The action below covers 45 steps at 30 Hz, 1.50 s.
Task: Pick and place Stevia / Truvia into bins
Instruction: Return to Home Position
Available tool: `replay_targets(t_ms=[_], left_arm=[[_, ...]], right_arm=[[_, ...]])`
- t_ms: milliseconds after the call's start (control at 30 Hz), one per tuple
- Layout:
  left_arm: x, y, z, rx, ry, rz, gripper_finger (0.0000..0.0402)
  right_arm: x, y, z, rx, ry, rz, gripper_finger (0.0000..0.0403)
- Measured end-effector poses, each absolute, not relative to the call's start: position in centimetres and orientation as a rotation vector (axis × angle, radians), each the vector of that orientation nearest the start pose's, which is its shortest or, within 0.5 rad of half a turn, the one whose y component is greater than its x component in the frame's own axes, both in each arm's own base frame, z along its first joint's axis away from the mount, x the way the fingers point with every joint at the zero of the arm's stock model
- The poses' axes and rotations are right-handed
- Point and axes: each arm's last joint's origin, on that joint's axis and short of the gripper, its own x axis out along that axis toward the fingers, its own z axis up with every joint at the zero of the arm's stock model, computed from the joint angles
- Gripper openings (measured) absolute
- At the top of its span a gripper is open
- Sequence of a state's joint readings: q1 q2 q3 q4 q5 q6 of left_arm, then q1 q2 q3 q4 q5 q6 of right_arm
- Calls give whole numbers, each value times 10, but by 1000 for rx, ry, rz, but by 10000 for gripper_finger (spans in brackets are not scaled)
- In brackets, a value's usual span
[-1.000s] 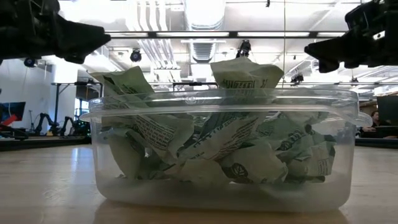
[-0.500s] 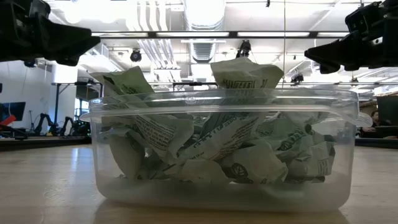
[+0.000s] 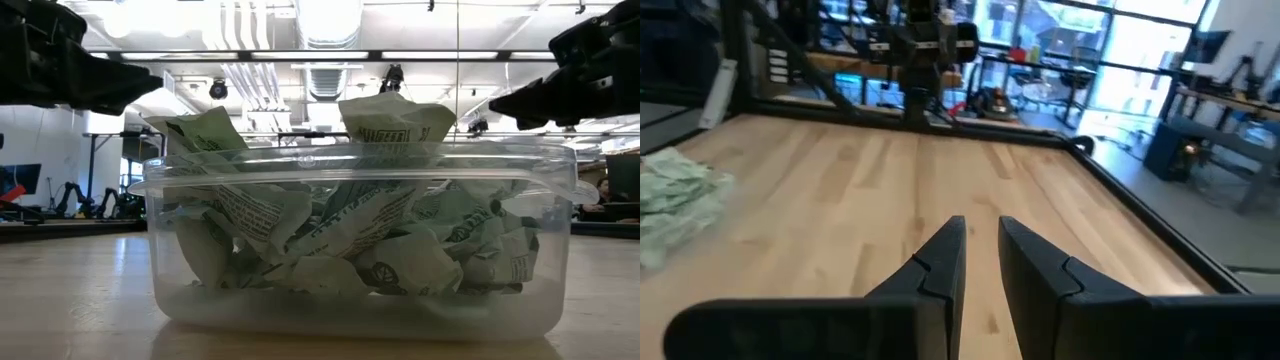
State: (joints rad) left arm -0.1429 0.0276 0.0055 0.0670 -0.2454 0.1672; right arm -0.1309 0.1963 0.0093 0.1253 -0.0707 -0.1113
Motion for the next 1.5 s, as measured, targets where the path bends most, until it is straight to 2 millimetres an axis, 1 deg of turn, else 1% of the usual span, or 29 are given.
replay_targets(t_ms=[200,367,633,1500], left_arm=[[98,-7,169,183,-23,123,178],[99,-7,167,186,-8,121,178],[100,-7,167,163,0,121,178],[100,-7,167,161,-6,125,178]], right_arm=[[108,-14,159,-130,106,-104,54],[107,-14,151,-129,193,-129,54],[107,-15,151,-129,197,-147,54],[108,-15,151,-143,198,-145,54]])
